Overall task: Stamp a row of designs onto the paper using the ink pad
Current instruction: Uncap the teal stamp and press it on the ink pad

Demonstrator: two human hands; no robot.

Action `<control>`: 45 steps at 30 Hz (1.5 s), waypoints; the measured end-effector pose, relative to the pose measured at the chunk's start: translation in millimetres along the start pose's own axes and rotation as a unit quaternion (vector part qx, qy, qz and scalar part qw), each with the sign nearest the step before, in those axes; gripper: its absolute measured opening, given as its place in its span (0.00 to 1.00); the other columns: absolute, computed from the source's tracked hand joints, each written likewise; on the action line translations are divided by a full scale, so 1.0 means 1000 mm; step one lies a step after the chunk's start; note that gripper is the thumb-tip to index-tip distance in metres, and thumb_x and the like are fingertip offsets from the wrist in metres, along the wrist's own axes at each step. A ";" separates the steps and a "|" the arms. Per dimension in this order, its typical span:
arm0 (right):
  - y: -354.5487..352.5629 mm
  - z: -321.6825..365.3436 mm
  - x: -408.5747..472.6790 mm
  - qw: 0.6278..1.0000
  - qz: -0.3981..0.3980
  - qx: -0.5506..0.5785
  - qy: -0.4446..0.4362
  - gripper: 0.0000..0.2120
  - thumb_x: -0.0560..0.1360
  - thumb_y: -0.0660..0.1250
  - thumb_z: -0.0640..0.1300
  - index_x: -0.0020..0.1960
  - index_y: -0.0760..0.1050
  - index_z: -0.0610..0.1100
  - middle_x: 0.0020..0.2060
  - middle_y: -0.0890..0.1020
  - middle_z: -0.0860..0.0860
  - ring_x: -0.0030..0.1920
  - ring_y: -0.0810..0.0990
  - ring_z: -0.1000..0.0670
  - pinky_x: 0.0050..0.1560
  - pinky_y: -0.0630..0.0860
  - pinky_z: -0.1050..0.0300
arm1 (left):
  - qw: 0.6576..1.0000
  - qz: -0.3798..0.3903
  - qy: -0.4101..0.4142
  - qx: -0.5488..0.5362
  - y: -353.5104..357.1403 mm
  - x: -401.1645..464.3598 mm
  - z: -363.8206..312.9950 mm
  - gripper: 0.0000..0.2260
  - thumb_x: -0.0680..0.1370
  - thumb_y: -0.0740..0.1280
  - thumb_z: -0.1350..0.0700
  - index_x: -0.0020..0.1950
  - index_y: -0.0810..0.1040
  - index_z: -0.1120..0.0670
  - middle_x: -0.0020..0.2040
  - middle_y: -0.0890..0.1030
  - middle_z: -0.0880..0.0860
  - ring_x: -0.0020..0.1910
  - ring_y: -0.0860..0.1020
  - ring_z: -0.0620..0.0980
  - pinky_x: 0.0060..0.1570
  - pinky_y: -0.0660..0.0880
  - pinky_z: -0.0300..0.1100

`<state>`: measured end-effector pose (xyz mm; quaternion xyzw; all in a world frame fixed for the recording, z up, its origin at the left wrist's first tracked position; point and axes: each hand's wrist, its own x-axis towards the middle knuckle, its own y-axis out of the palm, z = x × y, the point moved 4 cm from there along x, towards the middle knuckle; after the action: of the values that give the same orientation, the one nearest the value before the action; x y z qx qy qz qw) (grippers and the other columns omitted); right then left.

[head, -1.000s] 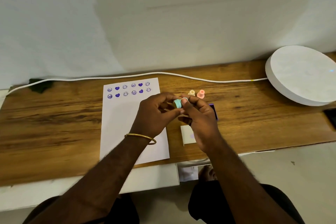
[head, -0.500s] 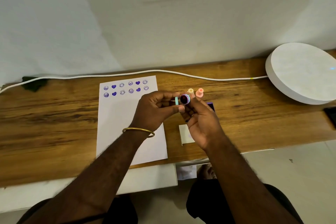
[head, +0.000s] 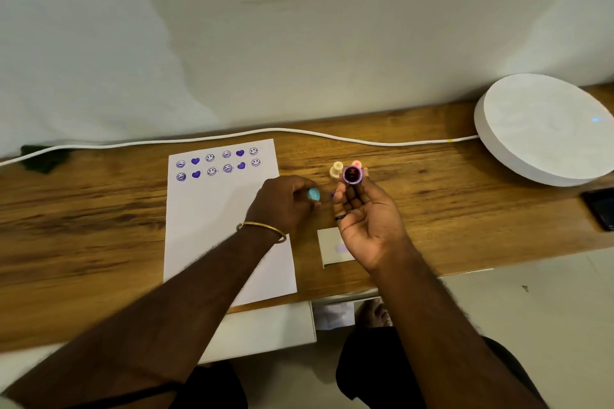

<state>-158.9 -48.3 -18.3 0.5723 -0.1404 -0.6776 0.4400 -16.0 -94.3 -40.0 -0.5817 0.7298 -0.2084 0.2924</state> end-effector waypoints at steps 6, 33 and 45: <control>-0.004 0.009 0.002 0.999 -0.024 -0.006 -0.024 0.15 0.71 0.72 0.40 0.57 0.79 0.36 0.40 0.86 0.43 0.36 0.84 0.51 0.37 0.81 0.61 | 0.999 -0.025 -0.034 0.011 0.005 0.006 0.012 0.17 0.70 0.76 0.50 0.57 0.83 0.52 0.54 0.84 0.51 0.54 0.79 0.51 0.59 0.74 0.57; -0.043 0.047 0.010 0.822 -0.186 -0.469 -0.266 0.08 0.75 0.71 0.50 0.48 0.81 0.45 0.40 0.85 0.52 0.39 0.83 0.55 0.32 0.78 0.65 | 0.980 0.139 0.075 0.123 0.033 0.007 -0.026 0.40 0.69 0.76 0.47 0.76 0.59 0.48 0.69 0.74 0.51 0.68 0.70 0.55 0.67 0.68 0.56; -0.041 0.030 0.020 0.654 -0.157 -0.656 -0.343 0.12 0.75 0.71 0.47 0.57 0.81 0.45 0.47 0.84 0.53 0.42 0.79 0.59 0.40 0.71 0.72 | 0.979 0.130 0.066 0.141 0.037 0.012 -0.025 0.41 0.69 0.77 0.49 0.75 0.59 0.51 0.66 0.77 0.52 0.65 0.73 0.55 0.65 0.71 0.56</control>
<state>-203.0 -49.3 -50.2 -0.1247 0.2918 -0.8002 0.5089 -61.2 -98.3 -47.8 -0.4200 0.7798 -0.3075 0.3479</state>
